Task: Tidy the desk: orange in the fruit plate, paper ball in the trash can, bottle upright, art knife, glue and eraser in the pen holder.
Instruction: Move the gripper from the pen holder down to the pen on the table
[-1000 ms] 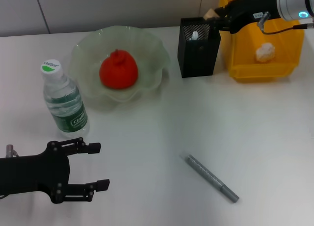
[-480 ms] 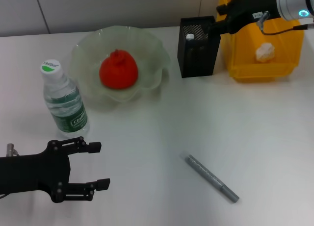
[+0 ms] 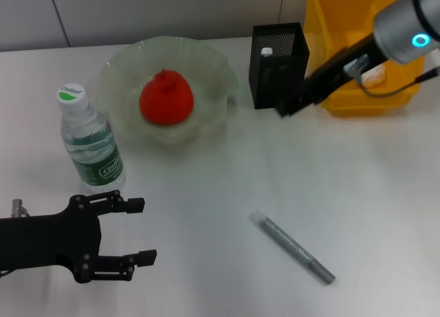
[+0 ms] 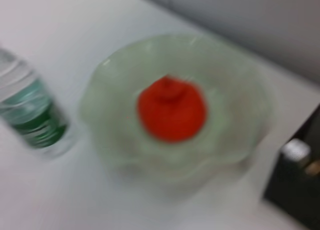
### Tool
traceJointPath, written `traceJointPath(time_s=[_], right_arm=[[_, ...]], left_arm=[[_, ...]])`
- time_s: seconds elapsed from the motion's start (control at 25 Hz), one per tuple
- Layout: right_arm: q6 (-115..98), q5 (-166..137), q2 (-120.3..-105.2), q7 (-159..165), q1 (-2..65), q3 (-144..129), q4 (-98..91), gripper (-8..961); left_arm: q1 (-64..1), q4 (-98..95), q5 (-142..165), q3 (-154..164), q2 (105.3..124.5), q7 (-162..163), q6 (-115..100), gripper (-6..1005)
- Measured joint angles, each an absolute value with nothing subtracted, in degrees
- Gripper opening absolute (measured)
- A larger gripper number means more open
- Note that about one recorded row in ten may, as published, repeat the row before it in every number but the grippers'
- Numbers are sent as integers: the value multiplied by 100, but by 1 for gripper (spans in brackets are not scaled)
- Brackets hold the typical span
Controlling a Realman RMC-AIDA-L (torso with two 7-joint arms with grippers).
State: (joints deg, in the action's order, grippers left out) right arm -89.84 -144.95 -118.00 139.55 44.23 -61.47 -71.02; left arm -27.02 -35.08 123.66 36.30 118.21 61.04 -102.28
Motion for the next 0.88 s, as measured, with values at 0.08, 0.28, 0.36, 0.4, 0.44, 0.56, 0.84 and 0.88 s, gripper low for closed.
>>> traceJointPath(time_s=[0.08, 0.28, 0.36, 0.4, 0.44, 0.56, 0.84, 0.88], right_arm=[[-9252, -14497, -11803, 14281, 4541, -6221, -7000, 685], [-9624, -14526, -11806, 14785, 4893, -6466, -6357, 685], [-9639, -14611, -11821, 14947, 5051, -6679, -6018, 685], [-9612, -14680, -11844, 15015, 5134, -6814, -5843, 685], [-9570, -14741, -11873, 15064, 5219, -6952, -5673, 685], [-9370, -14782, -11944, 15220, 5429, -7437, -5267, 684], [-8909, -14519, -11988, 15684, 5569, -8515, -4985, 684], [-8855, -14466, -11988, 15723, 5569, -8592, -4979, 684]], left_arm=[[-2706, -3507, 12366, 3674, 11824, 6100, -10228, 840], [-2711, -3506, 12366, 3739, 11832, 6100, -10227, 840], [-2710, -3506, 12366, 3741, 11832, 6100, -10228, 840], [-2710, -3506, 12366, 3744, 11831, 6099, -10229, 840], [-2710, -3507, 12366, 3751, 11831, 6099, -10229, 840], [-2710, -3506, 12366, 3804, 11830, 6098, -10227, 840], [-2711, -3507, 12366, 3829, 11827, 6091, -10219, 840], [-2705, -3507, 12366, 3829, 11827, 6083, -10216, 840]])
